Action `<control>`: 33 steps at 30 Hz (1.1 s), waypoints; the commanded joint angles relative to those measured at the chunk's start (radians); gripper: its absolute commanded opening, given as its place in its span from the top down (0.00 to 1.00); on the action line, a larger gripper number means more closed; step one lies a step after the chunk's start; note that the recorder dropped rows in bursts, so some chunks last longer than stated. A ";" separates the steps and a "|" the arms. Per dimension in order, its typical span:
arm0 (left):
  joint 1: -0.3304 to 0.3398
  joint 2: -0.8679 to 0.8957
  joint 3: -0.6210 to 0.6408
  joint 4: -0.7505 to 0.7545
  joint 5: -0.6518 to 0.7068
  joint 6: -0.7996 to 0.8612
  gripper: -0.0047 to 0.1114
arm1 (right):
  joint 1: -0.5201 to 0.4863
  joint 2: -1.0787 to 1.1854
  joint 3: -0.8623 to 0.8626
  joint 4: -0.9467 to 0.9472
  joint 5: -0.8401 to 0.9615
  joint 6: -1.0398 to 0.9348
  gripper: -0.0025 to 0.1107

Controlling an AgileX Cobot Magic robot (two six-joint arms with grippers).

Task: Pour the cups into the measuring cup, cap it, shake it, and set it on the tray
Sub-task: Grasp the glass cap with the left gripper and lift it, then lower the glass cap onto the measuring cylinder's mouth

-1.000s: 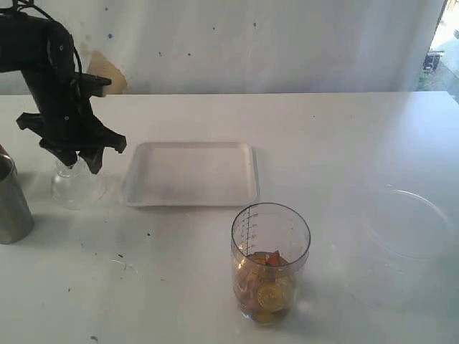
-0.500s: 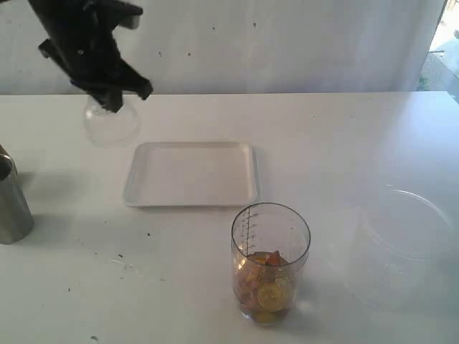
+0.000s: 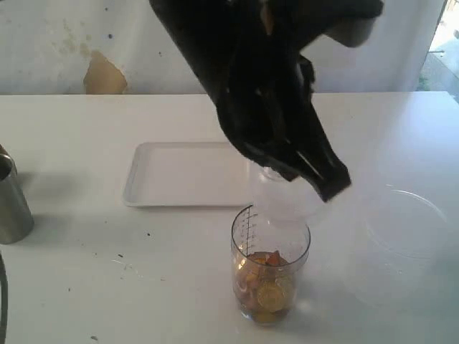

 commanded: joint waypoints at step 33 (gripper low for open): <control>-0.050 -0.056 0.134 -0.013 0.000 -0.043 0.96 | 0.004 -0.005 0.002 -0.005 -0.002 0.000 0.98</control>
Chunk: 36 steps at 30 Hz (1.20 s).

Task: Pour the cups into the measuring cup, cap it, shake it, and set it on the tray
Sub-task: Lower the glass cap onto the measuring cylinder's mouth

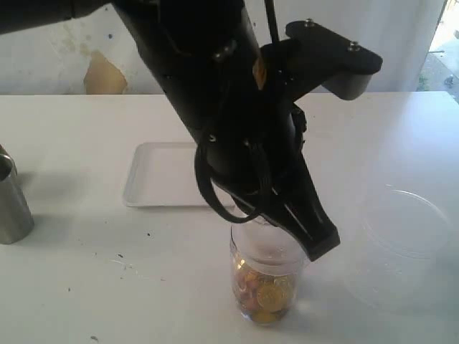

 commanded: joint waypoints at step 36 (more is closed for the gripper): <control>-0.006 0.025 0.000 0.096 -0.099 0.003 0.45 | 0.004 -0.005 0.002 -0.005 -0.002 0.000 0.98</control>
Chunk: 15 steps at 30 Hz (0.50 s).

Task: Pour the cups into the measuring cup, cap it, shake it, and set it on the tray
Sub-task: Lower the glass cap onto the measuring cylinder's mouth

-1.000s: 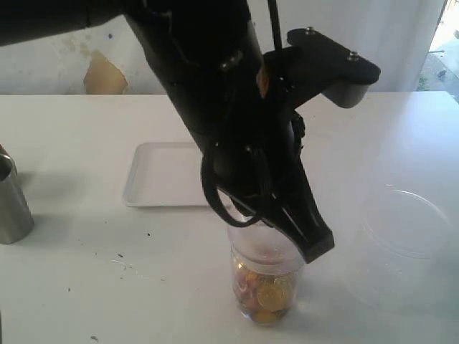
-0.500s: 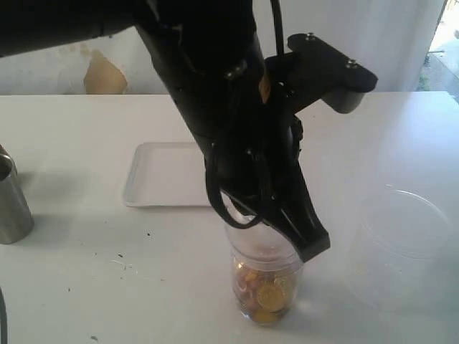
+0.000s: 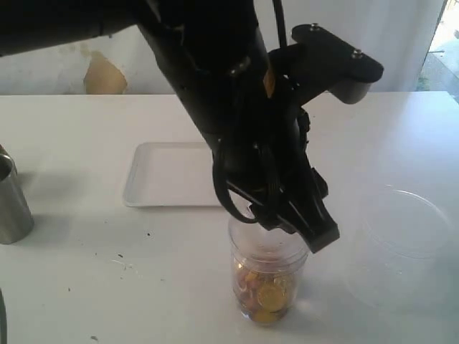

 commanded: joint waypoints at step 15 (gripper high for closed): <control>-0.006 -0.082 0.000 0.118 -0.059 0.018 0.88 | 0.004 -0.005 0.002 -0.005 -0.002 0.000 0.98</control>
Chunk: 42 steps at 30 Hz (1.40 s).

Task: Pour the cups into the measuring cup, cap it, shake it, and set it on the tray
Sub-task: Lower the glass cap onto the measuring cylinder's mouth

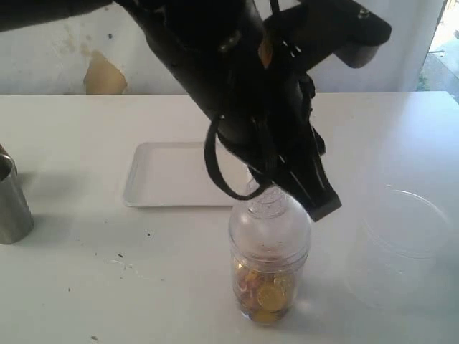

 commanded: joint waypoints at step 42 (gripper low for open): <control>-0.004 -0.088 0.234 -0.026 -0.186 0.078 0.96 | 0.004 -0.005 0.002 -0.005 -0.002 0.000 0.98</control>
